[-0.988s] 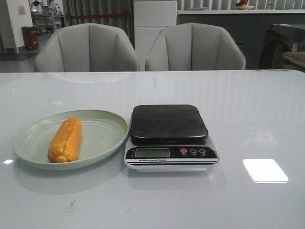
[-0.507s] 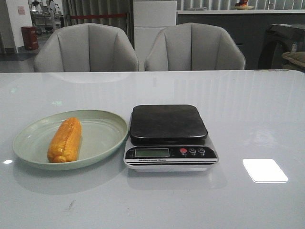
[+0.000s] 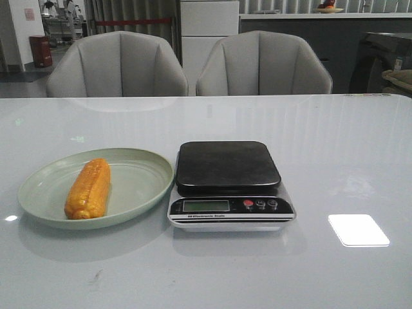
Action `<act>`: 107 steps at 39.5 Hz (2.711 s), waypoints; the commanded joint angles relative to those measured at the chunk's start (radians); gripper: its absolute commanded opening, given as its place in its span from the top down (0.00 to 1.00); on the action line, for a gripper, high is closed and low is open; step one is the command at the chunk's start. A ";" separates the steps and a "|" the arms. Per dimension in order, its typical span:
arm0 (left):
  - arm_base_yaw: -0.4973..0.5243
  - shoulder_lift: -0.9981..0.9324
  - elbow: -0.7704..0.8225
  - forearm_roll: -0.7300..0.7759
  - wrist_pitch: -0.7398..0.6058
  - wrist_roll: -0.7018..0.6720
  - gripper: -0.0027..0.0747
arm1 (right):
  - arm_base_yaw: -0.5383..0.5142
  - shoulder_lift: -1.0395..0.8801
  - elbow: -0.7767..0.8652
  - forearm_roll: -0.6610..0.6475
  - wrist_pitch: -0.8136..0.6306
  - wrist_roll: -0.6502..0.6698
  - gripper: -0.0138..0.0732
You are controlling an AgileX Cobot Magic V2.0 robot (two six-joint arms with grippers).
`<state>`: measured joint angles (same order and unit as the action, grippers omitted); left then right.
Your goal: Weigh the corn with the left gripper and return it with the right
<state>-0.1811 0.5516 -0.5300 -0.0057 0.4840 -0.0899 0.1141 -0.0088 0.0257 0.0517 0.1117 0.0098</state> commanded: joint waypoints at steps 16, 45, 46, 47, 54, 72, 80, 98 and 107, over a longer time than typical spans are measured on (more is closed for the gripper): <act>-0.098 0.420 -0.210 -0.139 -0.010 -0.002 0.15 | -0.005 -0.020 0.011 -0.012 -0.075 -0.010 0.63; -0.256 1.003 -0.457 -0.152 0.012 -0.058 0.15 | -0.005 -0.020 0.011 -0.012 -0.075 -0.010 0.63; -0.256 1.015 -0.466 -0.151 0.016 -0.058 0.15 | -0.005 -0.020 0.011 -0.012 -0.075 -0.010 0.63; -0.256 1.031 -0.472 -0.148 0.020 -0.058 0.15 | -0.005 -0.020 0.011 -0.012 -0.075 -0.010 0.63; -0.256 1.122 -0.512 -0.148 0.049 -0.064 0.16 | -0.005 -0.020 0.011 -0.012 -0.075 -0.010 0.63; -0.258 1.231 -0.607 -0.201 0.143 -0.064 0.61 | -0.005 -0.020 0.011 -0.012 -0.075 -0.010 0.63; -0.290 1.231 -0.717 -0.200 0.200 -0.062 0.81 | -0.005 -0.020 0.011 -0.012 -0.075 -0.010 0.63; -0.456 1.308 -0.890 -0.293 0.113 -0.062 0.80 | -0.005 -0.020 0.011 -0.012 -0.075 -0.010 0.63; -0.458 1.385 -0.945 -0.379 0.110 -0.055 0.78 | -0.005 -0.020 0.011 -0.012 -0.075 -0.010 0.63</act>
<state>-0.6327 1.9691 -1.4275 -0.3344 0.6341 -0.1444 0.1141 -0.0088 0.0257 0.0517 0.1117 0.0098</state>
